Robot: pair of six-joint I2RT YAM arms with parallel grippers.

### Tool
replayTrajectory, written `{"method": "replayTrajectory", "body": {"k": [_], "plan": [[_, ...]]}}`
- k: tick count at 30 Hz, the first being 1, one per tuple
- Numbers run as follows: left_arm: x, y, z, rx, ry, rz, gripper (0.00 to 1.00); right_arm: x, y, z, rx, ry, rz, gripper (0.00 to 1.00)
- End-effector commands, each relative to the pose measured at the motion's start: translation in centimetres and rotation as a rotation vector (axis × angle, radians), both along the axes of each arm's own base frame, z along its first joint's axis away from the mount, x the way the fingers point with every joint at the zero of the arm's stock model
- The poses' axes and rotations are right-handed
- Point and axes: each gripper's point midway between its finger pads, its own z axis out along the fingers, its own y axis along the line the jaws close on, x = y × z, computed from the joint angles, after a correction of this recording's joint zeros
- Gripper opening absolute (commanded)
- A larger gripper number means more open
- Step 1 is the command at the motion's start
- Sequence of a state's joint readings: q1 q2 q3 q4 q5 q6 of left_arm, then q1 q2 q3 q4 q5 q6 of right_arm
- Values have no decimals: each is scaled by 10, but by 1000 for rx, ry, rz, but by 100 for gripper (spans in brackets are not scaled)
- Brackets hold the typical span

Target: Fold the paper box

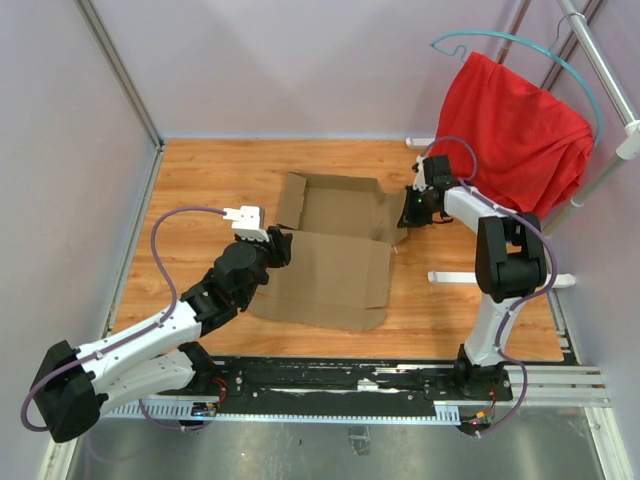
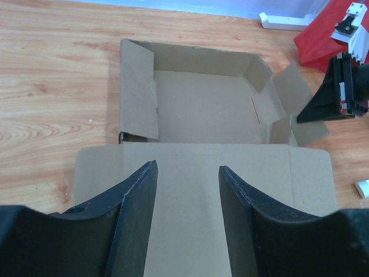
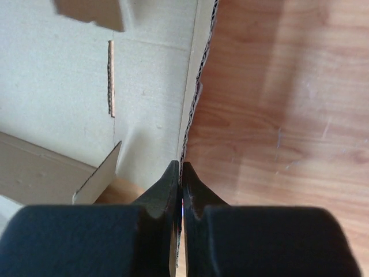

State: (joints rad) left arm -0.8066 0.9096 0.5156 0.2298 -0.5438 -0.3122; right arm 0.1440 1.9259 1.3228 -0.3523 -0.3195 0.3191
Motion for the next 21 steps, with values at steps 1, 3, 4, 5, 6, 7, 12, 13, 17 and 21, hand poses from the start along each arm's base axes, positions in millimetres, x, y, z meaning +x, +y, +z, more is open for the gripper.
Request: {"method": "replayTrajectory", "body": {"k": [1, 3, 4, 5, 6, 7, 12, 13, 17, 21], "plan": [[-1, -7, 13, -33, -8, -30, 52, -19, 8, 19, -46, -31, 26, 1], [-2, -12, 12, -35, 2, -48, 52, -26, 6, 28, -68, -47, 44, 1], [-2, -14, 11, -32, 10, -57, 52, -31, 4, 33, -88, -49, 55, 1], [-2, -16, 10, -28, 17, -65, 52, -36, 0, 37, -116, -52, 59, 1], [-2, -17, 9, -26, 25, -70, 52, -40, -3, 43, -132, -60, 66, 1], [-2, -18, 8, -23, 31, -73, 52, -45, -6, 48, -149, -66, 73, 1], [-1, -17, 6, -14, 57, -56, 52, -66, -17, 73, -237, -84, 131, 1], [0, -16, 6, -7, 63, -46, 52, -70, -17, 78, -251, -89, 142, 1], [17, -11, -11, 44, 142, 0, 60, -80, -14, 92, -275, -97, 175, 3], [56, -11, -65, 74, 360, -29, 63, -86, -9, 91, -276, -99, 183, 3]]}}
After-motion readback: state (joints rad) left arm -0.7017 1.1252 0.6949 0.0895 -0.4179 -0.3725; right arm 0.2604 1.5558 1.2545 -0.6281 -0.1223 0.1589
